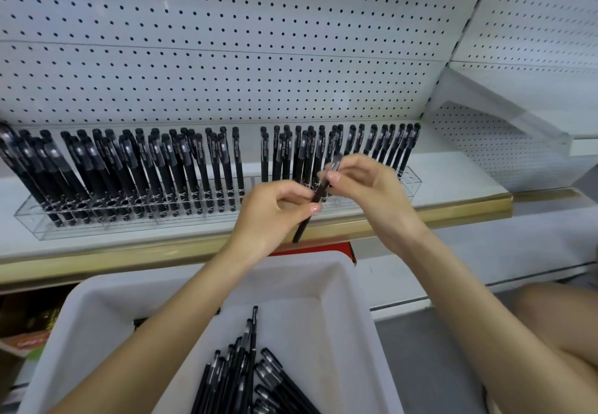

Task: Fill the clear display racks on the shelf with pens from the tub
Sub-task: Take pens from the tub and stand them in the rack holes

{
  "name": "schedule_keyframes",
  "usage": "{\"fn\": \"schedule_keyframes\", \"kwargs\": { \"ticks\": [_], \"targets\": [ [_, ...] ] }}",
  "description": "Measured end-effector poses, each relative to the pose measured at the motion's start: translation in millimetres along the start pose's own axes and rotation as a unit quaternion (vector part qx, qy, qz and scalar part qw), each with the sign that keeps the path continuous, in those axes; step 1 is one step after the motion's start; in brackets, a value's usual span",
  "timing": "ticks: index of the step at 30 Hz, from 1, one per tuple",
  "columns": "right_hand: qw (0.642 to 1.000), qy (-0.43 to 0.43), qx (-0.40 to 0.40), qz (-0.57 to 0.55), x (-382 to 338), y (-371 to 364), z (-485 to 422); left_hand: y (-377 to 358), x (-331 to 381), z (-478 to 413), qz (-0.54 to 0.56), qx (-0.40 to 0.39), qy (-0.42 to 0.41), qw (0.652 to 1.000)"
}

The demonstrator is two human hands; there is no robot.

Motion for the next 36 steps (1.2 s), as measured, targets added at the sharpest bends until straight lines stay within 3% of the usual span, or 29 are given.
{"fn": "schedule_keyframes", "kwargs": {
  "ticks": [2, 5, 9, 15, 21, 31, 36],
  "targets": [
    [0.999, 0.008, 0.039, -0.023, -11, 14, -7, 7, 4, 1, -0.139, 0.025, -0.066, 0.988],
    [0.991, 0.07, 0.101, 0.055, -28, 37, -20, 14, 12, 5, -0.374, 0.032, -0.154, 0.914],
    [0.966, 0.147, 0.142, 0.157, -36, 50, -33, 11, -1, 1, -0.483, -0.005, -0.165, 0.86],
    [0.954, 0.165, 0.189, 0.166, -19, 48, -47, 7, -24, -1, -0.533, -0.017, -0.17, 0.829],
    [0.95, 0.146, 0.141, 0.236, 3, 42, -53, 6, -26, -1, -0.552, -0.018, -0.165, 0.817],
    [0.903, 0.193, 0.139, 0.359, 17, 46, -56, 7, -26, -3, -0.561, -0.032, -0.166, 0.81],
    [0.896, 0.194, 0.11, 0.385, 14, 44, -58, 7, -25, -2, -0.58, -0.045, -0.177, 0.794]
  ]
}}
Point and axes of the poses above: each hand's wrist, its own z-axis away from the middle knuckle, its own y-axis out of the back of the hand, x = y × z, the point moved 5 cm from there along -z, towards the middle knuckle, and after that the axes turned 2 degrees about y, right-handed, at the moved point
